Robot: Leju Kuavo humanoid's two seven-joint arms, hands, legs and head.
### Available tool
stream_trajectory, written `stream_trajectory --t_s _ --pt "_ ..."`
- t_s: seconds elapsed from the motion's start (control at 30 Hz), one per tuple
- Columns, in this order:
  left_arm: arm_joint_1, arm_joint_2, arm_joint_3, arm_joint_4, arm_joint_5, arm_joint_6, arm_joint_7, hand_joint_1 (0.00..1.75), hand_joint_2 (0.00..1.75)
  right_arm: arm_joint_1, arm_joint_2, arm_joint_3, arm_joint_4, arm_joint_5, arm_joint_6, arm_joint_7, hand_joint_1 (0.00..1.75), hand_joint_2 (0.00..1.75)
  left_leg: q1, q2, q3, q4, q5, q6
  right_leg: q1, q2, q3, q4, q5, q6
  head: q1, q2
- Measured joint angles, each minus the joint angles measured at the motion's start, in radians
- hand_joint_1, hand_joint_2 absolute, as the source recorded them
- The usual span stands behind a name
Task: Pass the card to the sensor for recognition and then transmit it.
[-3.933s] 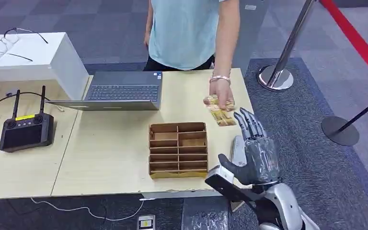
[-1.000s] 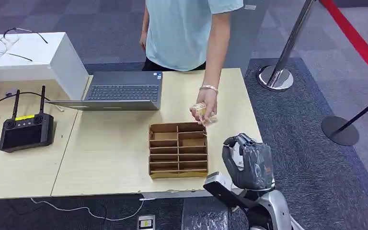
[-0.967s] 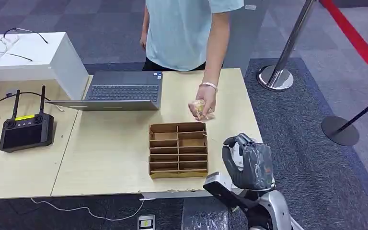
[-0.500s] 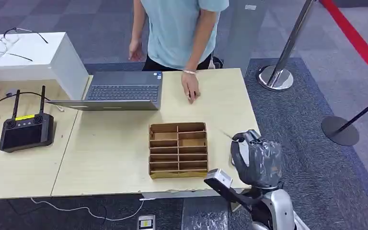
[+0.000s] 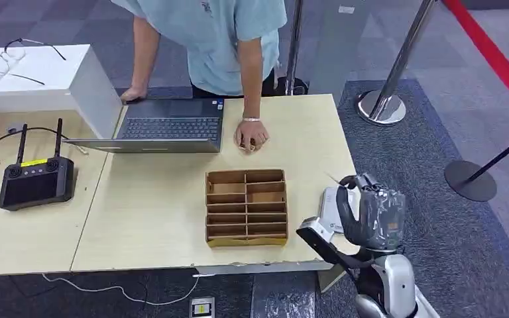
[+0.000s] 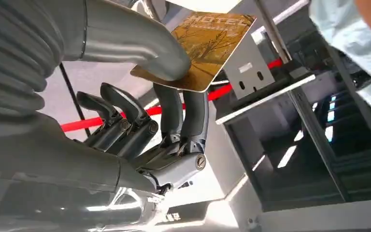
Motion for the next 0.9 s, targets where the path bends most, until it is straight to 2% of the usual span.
stream_trajectory --t_s 0.17,0.33,0.53,0.73,0.9 --pt "0.000 0.000 -0.005 0.000 -0.012 0.000 0.000 0.00 0.00 -0.017 -0.005 -0.020 0.042 -0.060 0.000 0.012 1.75 1.75 0.000 0.000 0.000 0.000 0.000 0.000 0.000 0.000 0.000 0.000 0.000 0.000 -0.001 0.000" --pt "-0.002 0.000 -0.010 0.000 -0.019 -0.001 0.000 0.00 0.00 -0.039 -0.012 -0.029 0.143 -0.099 0.000 0.013 1.75 1.75 0.000 0.000 -0.001 0.000 0.000 0.000 0.000 0.000 0.000 0.000 0.000 0.000 -0.001 0.000" --pt "-0.003 -0.001 -0.023 0.000 -0.030 -0.005 0.000 0.00 0.00 -0.056 -0.011 -0.026 0.251 -0.040 0.000 0.008 1.75 1.75 0.000 0.000 -0.001 0.000 0.000 0.000 0.000 0.000 0.000 0.000 0.000 0.000 0.000 0.000" --pt "-0.005 0.000 -0.031 0.000 -0.037 -0.006 0.001 0.00 0.00 -0.090 -0.012 -0.028 0.359 -0.034 0.000 0.008 1.75 1.75 0.000 0.000 -0.001 0.000 0.000 0.000 0.000 0.000 -0.001 0.000 0.000 0.000 -0.001 0.000" --pt "-0.006 -0.001 -0.032 0.000 -0.043 -0.008 0.002 0.00 0.00 -0.105 -0.013 -0.023 0.425 0.026 0.008 0.030 1.75 1.75 0.000 0.000 -0.001 0.000 0.000 0.000 0.000 0.000 -0.001 0.000 0.000 0.000 0.000 0.000"
